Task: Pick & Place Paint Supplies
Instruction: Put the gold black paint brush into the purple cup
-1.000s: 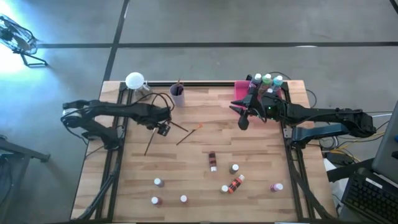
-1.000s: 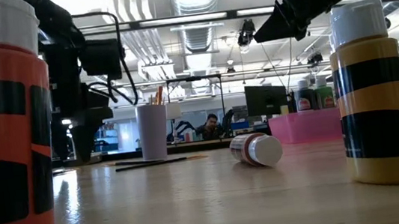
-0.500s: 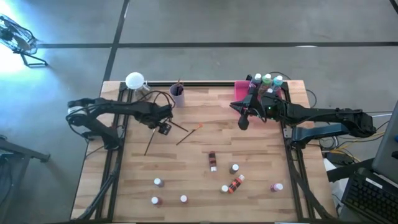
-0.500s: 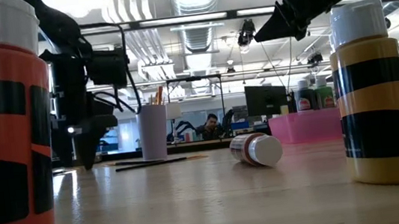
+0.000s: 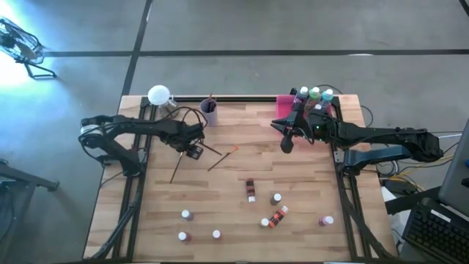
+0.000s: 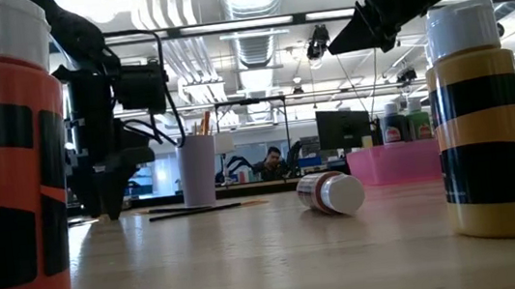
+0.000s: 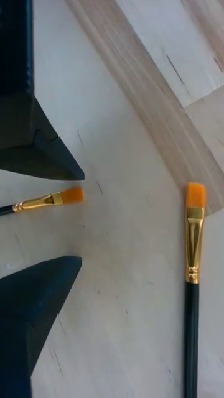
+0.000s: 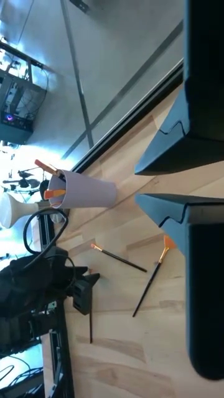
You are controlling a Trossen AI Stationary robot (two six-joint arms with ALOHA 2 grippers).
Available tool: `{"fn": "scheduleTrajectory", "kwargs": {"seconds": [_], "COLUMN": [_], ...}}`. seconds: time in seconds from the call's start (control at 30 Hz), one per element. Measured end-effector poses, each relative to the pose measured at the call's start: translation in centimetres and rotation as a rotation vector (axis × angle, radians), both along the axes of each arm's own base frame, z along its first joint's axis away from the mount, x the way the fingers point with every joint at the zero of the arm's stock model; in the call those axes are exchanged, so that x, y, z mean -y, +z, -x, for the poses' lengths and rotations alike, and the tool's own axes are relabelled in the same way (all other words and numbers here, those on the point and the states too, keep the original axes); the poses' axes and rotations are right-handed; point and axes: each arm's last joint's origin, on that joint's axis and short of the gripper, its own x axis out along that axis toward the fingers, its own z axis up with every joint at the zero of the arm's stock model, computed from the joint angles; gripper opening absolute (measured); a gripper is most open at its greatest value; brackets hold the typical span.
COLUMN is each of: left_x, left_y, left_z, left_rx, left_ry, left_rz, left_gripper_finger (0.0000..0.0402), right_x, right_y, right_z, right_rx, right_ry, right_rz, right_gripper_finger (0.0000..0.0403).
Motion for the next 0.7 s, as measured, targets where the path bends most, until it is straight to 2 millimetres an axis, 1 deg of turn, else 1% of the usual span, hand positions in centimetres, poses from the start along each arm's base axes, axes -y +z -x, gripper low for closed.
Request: {"fn": "scheduleTrajectory", "kwargs": {"seconds": [0.3,0.7], "left_x": [0.05,0.09], "left_y": [-0.03,-0.06], "left_z": [-0.04,-0.04], "left_rx": [0.011,0.014], "left_ry": [0.011,0.006], "left_rz": [0.021,0.036], "left_gripper_finger": [0.0169,0.0130], "right_x": [0.00,0.00], "right_y": [0.00,0.01], "right_z": [0.00,0.00], "right_rx": [0.000,0.000], "right_ry": [0.000,0.000], "right_rz": [0.000,0.000], "right_gripper_finger": [0.0081,0.0100]}}
